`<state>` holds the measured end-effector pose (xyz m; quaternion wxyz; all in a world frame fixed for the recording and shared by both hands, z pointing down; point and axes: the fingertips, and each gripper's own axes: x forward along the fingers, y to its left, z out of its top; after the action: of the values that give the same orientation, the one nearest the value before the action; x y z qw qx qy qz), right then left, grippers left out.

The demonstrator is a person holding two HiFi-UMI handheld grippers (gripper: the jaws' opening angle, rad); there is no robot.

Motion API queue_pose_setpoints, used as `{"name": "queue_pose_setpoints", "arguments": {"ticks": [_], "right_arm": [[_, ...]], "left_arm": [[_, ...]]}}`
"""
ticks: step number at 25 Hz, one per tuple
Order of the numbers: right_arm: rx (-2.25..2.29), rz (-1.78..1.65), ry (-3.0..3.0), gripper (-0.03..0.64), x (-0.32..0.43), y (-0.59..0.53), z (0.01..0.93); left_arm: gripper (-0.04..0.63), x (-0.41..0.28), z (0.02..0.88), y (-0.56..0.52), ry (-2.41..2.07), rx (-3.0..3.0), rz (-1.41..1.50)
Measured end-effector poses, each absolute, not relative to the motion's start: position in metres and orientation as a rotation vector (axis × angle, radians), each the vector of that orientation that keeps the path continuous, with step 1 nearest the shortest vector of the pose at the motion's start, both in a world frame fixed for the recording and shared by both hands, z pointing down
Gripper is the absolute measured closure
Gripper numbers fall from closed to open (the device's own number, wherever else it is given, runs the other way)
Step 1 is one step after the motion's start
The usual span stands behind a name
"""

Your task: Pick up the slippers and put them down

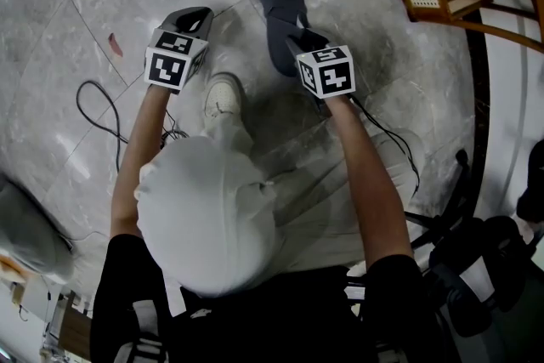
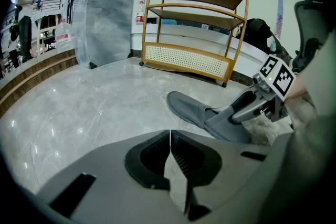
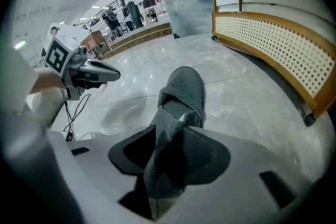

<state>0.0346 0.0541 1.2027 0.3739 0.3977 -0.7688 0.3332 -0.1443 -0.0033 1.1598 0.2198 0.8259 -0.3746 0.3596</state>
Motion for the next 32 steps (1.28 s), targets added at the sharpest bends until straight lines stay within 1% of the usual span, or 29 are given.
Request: {"name": "queue_pose_setpoints", "arguments": {"ticks": [3, 9, 16, 20, 23, 28, 32], "right_arm": [[1.004, 0.865, -1.970, 0.429, 0.034, 0.054, 1.198], [1.014, 0.850, -1.975, 0.436, 0.034, 0.047, 1.183], [1.068, 0.827, -1.989, 0.480, 0.035, 0.025, 1.159], [1.106, 0.806, -1.995, 0.551, 0.038, 0.008, 1.143], [1.126, 0.798, -1.989, 0.583, 0.041, -0.002, 1.135], [1.115, 0.803, -1.972, 0.617, 0.040, -0.013, 1.104], [1.123, 0.851, -1.972, 0.618, 0.041, -0.019, 1.054]], "left_arm": [[0.588, -0.145, 1.155, -0.006, -1.041, 2.283, 0.987], [0.588, -0.147, 1.143, -0.010, -1.046, 2.289, 0.983], [0.588, -0.149, 1.127, -0.015, -1.015, 2.264, 0.967], [0.588, -0.150, 1.117, -0.028, -1.016, 2.265, 0.974], [0.588, -0.148, 1.110, -0.040, -1.009, 2.287, 0.982], [0.588, -0.149, 1.079, -0.046, -0.987, 2.240, 0.997], [0.588, -0.150, 1.033, -0.046, -0.966, 2.210, 1.008]]}}
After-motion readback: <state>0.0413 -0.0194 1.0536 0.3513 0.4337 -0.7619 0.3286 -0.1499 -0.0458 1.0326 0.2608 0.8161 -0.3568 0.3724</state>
